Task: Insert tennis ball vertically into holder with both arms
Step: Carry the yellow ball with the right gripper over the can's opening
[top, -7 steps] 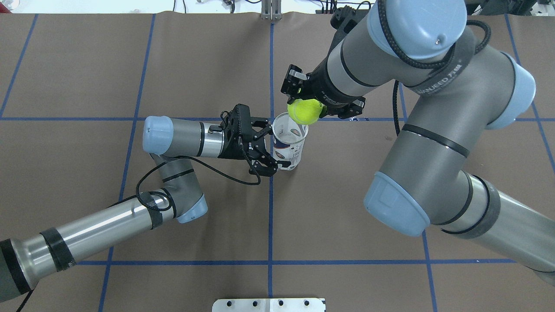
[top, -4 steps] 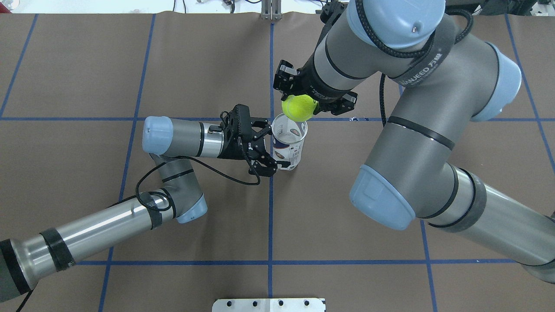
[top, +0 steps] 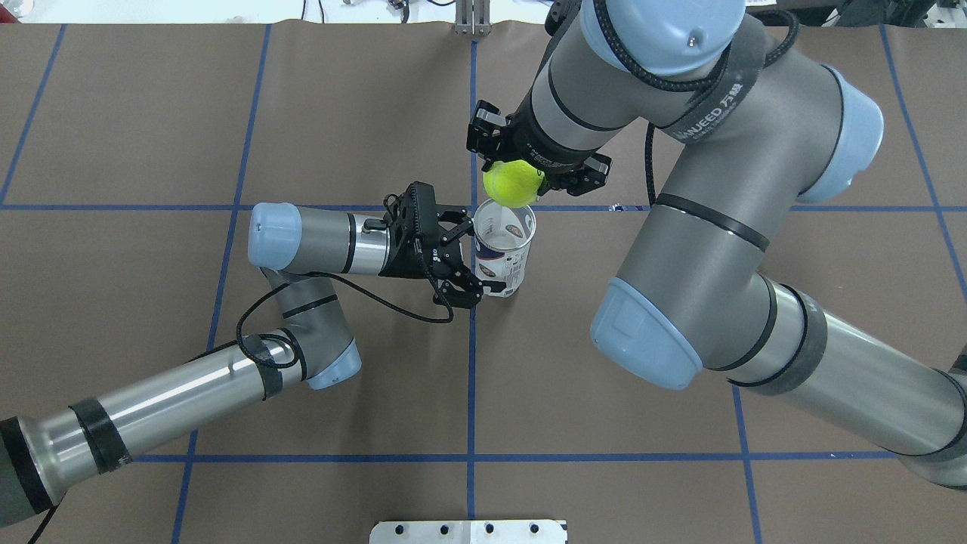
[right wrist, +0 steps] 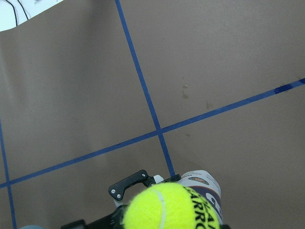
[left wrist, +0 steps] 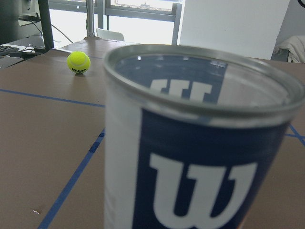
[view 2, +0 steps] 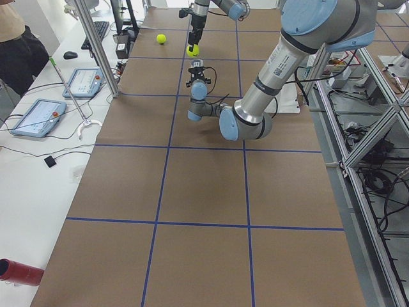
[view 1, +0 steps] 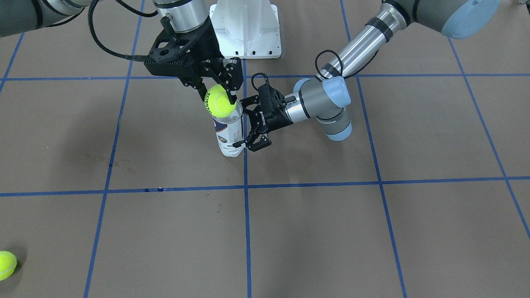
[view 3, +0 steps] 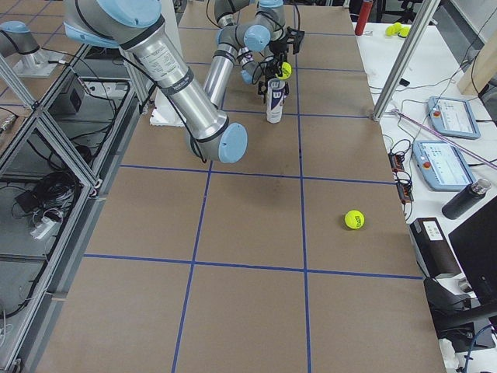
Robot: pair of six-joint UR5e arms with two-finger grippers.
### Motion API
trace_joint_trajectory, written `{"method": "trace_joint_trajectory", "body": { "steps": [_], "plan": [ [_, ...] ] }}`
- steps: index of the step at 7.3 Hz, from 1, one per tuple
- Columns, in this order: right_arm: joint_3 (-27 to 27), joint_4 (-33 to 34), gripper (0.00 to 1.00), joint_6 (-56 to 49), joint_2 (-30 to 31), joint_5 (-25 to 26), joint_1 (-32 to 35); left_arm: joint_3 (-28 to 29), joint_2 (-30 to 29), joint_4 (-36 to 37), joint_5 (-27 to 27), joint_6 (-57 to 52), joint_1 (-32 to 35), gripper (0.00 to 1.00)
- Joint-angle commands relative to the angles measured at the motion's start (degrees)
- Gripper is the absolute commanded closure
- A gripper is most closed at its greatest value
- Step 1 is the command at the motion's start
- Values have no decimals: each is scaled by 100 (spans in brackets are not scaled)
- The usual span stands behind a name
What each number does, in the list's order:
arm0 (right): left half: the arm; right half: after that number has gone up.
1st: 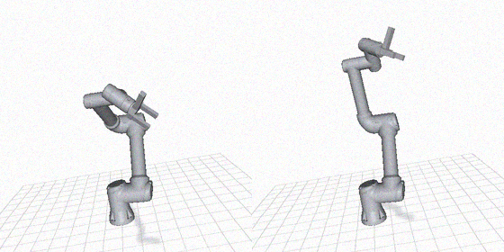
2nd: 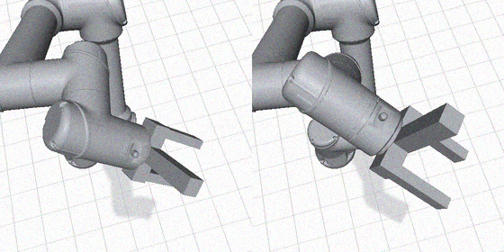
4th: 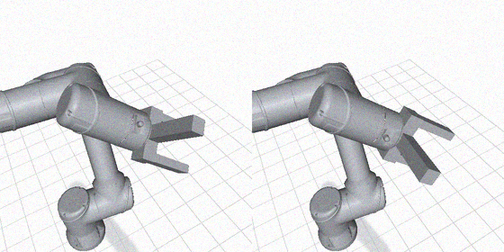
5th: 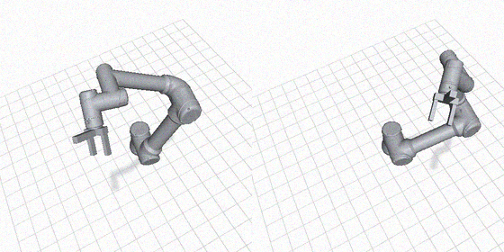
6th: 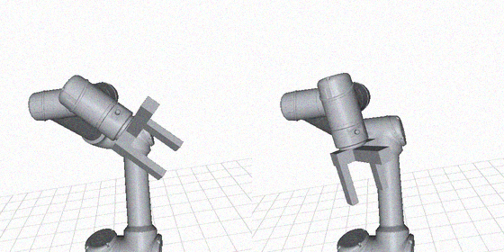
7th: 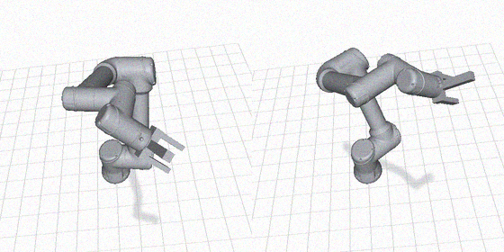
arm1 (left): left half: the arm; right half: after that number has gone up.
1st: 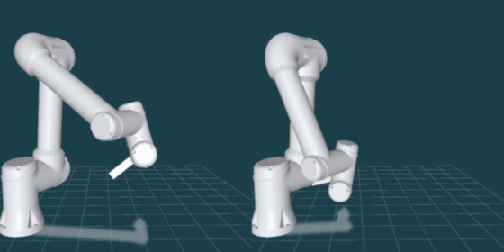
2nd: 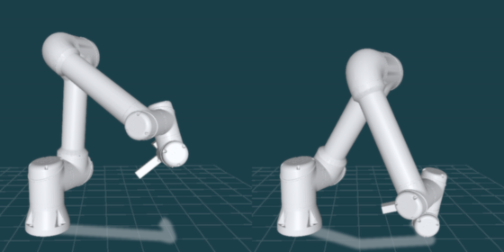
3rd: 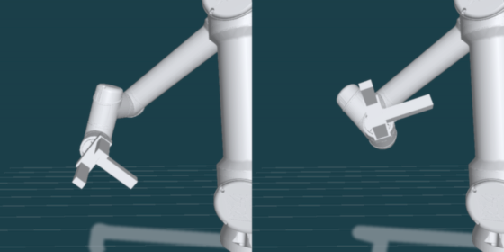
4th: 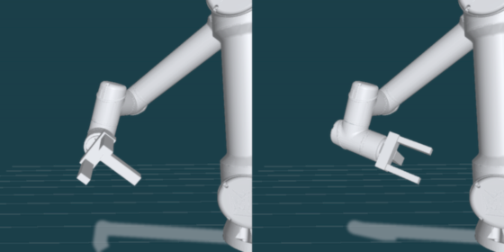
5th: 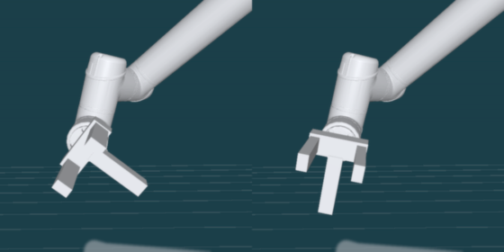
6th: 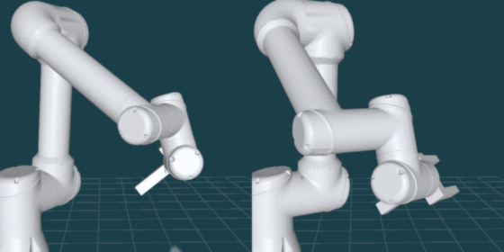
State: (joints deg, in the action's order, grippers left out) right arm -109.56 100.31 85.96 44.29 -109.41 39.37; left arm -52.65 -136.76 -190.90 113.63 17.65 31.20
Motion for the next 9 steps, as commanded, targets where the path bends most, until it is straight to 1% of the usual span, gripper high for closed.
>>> {"method": "trace_joint_trajectory", "body": {
  "steps": [1,2,6,7,8,9],
  "plan": [
    [-3,-3,76,0,1,77,-9,0,0,0,-7,1,0,5],
    [-21,6,71,8,10,95,-44,0,0,0,1,1,0,5],
    [-39,14,62,17,45,156,-149,0,0,0,-7,1,0,5],
    [-39,14,57,17,45,157,-167,0,0,0,-7,1,0,5],
    [-47,14,48,17,45,191,-193,0,0,0,1,1,0,5],
    [-47,14,31,9,54,244,-219,0,0,0,-7,1,0,5]
  ]
}}
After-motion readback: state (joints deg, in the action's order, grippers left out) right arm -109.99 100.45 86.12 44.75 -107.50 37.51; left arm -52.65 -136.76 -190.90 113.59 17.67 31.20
